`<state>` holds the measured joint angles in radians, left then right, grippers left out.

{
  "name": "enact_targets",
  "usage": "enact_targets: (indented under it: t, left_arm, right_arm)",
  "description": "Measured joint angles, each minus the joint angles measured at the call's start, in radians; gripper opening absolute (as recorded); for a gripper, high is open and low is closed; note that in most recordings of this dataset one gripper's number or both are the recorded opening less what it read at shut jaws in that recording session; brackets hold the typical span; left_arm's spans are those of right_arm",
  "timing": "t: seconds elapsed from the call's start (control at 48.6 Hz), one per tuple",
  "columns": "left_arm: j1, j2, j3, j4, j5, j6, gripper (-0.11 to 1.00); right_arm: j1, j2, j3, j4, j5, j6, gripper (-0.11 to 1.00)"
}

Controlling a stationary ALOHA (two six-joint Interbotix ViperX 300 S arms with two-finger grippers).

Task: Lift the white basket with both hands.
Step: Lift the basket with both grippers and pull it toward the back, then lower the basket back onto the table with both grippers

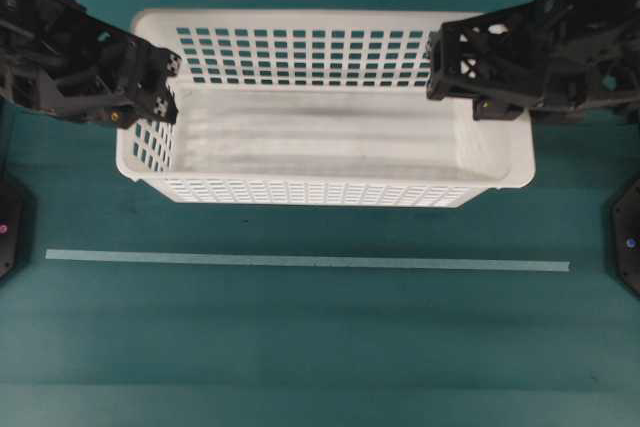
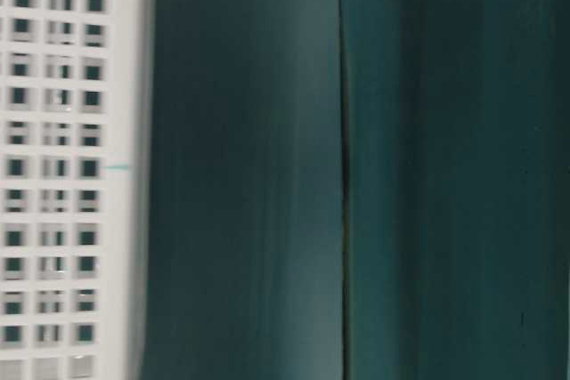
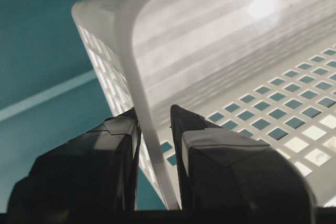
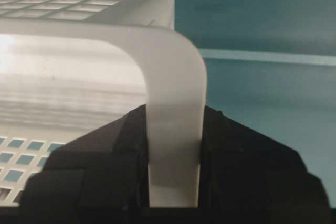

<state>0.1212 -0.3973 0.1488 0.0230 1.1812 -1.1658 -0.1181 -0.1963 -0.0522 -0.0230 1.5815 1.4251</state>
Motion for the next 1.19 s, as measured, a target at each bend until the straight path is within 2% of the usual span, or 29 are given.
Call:
enact_targets:
  t: [0.206, 0.494, 0.906, 1.194]
  left_arm:
    - [-0.003, 0.014, -0.072, 0.000, 0.052, 0.000, 0.16]
    - [-0.017, 0.015, -0.104, 0.000, 0.069, 0.000, 0.16]
    - [-0.006, 0.017, -0.127, -0.002, 0.101, 0.000, 0.16]
    - [0.003, 0.018, -0.126, 0.000, 0.103, 0.020, 0.17]
  right_arm:
    - [0.000, 0.005, -0.081, 0.000, 0.077, -0.006, 0.18]
    - [0.005, 0.031, -0.166, -0.003, 0.155, -0.018, 0.18]
    - [0.003, 0.037, -0.176, -0.012, 0.158, -0.040, 0.18]
    - [0.002, 0.037, -0.140, -0.012, 0.150, -0.043, 0.18]
